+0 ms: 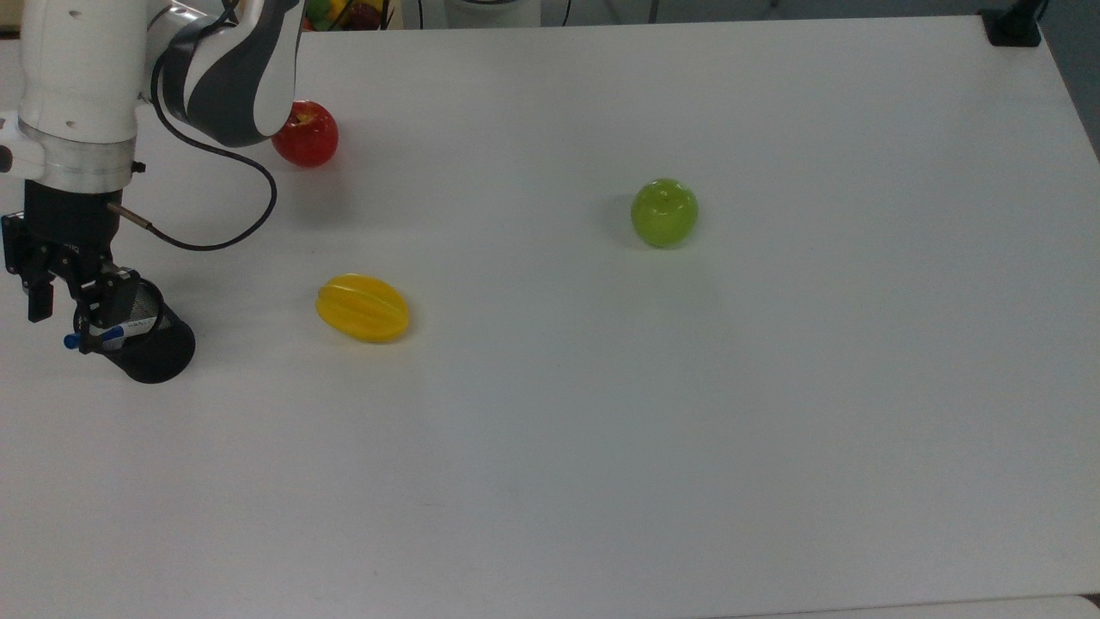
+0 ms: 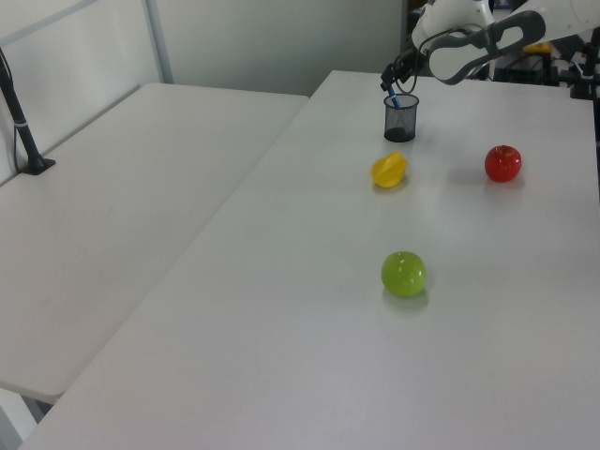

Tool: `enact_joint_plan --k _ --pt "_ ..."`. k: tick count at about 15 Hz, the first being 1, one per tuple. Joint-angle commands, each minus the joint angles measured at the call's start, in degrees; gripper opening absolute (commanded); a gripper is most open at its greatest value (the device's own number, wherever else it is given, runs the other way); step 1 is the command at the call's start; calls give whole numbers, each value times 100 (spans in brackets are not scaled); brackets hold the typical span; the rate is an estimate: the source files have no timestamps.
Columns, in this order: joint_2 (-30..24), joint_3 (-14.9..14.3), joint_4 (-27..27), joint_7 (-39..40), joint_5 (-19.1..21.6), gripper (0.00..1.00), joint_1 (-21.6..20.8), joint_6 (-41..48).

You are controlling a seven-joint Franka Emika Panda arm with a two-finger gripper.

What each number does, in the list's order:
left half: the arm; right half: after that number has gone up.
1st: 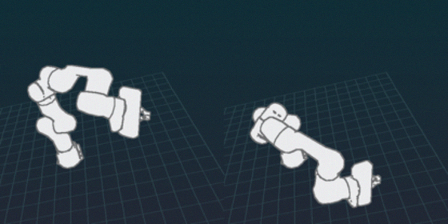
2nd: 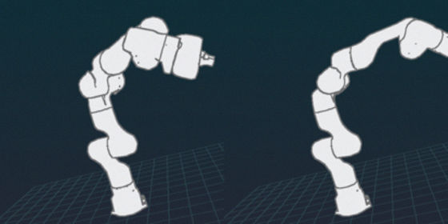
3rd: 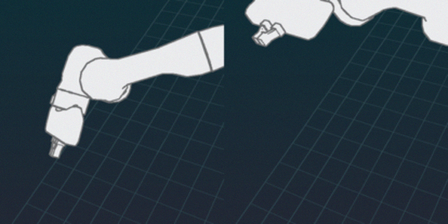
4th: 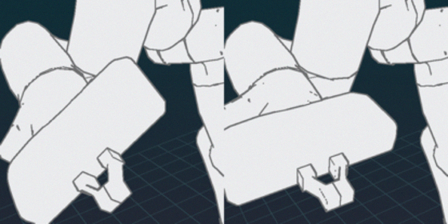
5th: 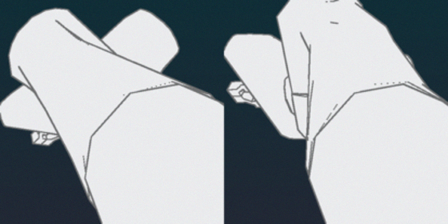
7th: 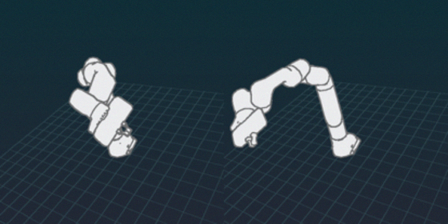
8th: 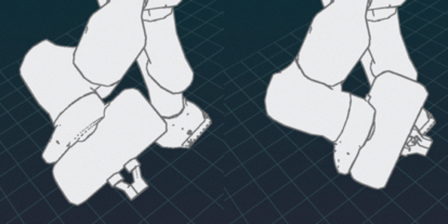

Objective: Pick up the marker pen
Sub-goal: 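Grasp the white marker and lift it out of the cup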

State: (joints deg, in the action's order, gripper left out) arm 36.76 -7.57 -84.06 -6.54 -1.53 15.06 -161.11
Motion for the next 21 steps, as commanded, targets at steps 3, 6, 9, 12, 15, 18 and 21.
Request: enact_joint_plan --k 3,6,9,12,15,18,21 --pt "68 -25 109 -14 30 28 15 -96" --pt "59 -25 100 30 30 3 24 -96" --pt "59 -25 100 30 30 0 24 -96" --pt "7 -25 109 30 30 0 24 -96" --pt "-73 -16 223 13 48 0 15 -96" --pt "-204 -25 276 22 74 0 15 -105" --pt "-424 -25 267 13 74 0 -29 -105"
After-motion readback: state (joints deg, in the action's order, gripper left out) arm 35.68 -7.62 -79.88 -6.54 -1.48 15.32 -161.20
